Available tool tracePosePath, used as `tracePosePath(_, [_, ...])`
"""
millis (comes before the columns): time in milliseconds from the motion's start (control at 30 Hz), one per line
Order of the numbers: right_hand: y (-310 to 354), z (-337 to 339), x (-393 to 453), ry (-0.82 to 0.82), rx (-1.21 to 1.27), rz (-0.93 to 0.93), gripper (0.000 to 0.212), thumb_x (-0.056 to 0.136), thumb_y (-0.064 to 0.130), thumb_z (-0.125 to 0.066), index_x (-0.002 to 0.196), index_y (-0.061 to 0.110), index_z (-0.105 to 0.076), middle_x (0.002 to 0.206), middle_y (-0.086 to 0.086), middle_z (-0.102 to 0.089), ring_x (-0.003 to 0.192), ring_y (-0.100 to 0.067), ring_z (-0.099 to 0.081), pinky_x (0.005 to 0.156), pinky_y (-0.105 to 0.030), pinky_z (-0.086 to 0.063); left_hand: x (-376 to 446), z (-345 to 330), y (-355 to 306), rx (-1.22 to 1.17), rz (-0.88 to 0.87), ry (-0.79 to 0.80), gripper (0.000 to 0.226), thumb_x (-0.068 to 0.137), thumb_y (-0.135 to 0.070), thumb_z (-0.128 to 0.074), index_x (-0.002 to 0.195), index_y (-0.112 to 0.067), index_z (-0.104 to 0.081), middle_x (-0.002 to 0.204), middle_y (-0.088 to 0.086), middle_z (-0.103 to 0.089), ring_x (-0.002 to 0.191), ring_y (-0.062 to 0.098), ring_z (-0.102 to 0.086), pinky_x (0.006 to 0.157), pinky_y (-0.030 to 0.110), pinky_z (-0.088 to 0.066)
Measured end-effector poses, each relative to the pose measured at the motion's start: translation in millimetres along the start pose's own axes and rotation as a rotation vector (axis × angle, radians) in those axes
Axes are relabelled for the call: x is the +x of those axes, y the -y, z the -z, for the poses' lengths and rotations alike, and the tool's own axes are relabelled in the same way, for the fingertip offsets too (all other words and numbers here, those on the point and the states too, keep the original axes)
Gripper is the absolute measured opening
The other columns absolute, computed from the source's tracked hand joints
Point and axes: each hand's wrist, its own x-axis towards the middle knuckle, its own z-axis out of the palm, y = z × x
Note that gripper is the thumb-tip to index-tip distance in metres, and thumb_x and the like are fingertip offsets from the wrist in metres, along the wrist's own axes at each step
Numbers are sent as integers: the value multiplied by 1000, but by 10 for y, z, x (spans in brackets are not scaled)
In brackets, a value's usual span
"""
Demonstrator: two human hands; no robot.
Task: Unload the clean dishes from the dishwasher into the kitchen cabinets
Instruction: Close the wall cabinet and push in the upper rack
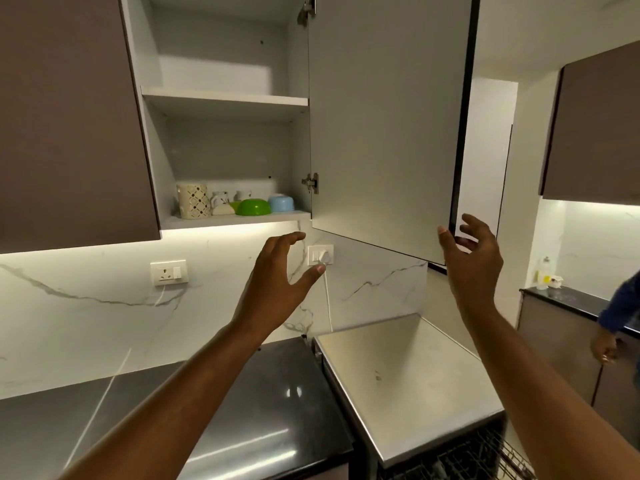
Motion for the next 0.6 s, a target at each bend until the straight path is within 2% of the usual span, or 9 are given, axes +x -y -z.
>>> tracePosePath(133, [-83, 31, 146, 114, -24, -64, 52, 92, 34, -70, 138, 15, -55, 126, -5, -64, 111, -16, -61, 98, -33, -50, 39, -127, -186, -21, 20, -1, 65, 86, -50, -65, 142, -29, -40, 148, -5, -41, 133, 12, -40, 96, 21, -34])
tracePosePath(200, [-115, 10, 160, 170, -6, -92, 44, 94, 27, -68, 134, 12, -58, 117, -4, -67, 103, -15, -61, 90, -17, -46, 34, -202, -259, -35, 34, 10, 64, 86, -48, -65, 142, -29, -40, 146, -4, -42, 132, 11, -41, 95, 21, -34])
tracePosePath(267, [-148, -40, 127, 130, -7, -73, 35, 95, 19, -66, 129, 10, -62, 110, -3, -68, 97, -16, -63, 75, 1, -38, 13, -270, -299, -55, 50, 32, 64, 86, -48, -65, 142, -29, -40, 143, -5, -46, 130, 9, -44, 94, 21, -36])
tracePosePath(300, [-151, -56, 105, 107, 9, -60, 34, 95, 17, -65, 128, 9, -63, 109, -4, -70, 97, -17, -65, 72, 4, -37, -3, -308, -310, -60, 55, 34, 64, 86, -49, -65, 142, -29, -40, 141, -6, -48, 128, 8, -45, 93, 20, -36])
tracePosePath(367, [-139, -88, 24, 90, 48, -46, 33, 95, 17, -66, 127, 10, -64, 109, -3, -71, 97, -17, -67, 77, 0, -42, -57, -389, -311, -72, 69, 36, 64, 87, -48, -64, 143, -27, -41, 140, -7, -49, 126, 4, -44, 94, 19, -36])
tracePosePath(467, [-70, -153, -155, 109, 132, -24, 36, 93, 19, -68, 129, 12, -64, 111, -1, -72, 100, -15, -69, 89, -19, -53, -130, -515, -304, -107, 96, 39, 58, 90, -48, -57, 142, -28, -41, 141, -8, -49, 128, 3, -44, 100, 21, -37])
tracePosePath(567, [19, -245, -396, 182, 220, 12, 42, 90, 19, -71, 131, 14, -62, 113, 2, -70, 101, -9, -67, 87, -15, -54, -147, -592, -297, -224, 144, 12, 56, 88, -52, -49, 140, -32, -42, 141, -9, -50, 127, 2, -47, 106, 30, -44])
tracePosePath(600, [37, -296, -476, 210, 237, 33, 44, 89, 20, -72, 132, 15, -62, 114, 3, -70, 102, -7, -67, 87, -16, -54, -149, -597, -296, -251, 153, -4, 53, 88, -51, -48, 138, -35, -42, 141, -10, -49, 125, -2, -48, 105, 27, -45])
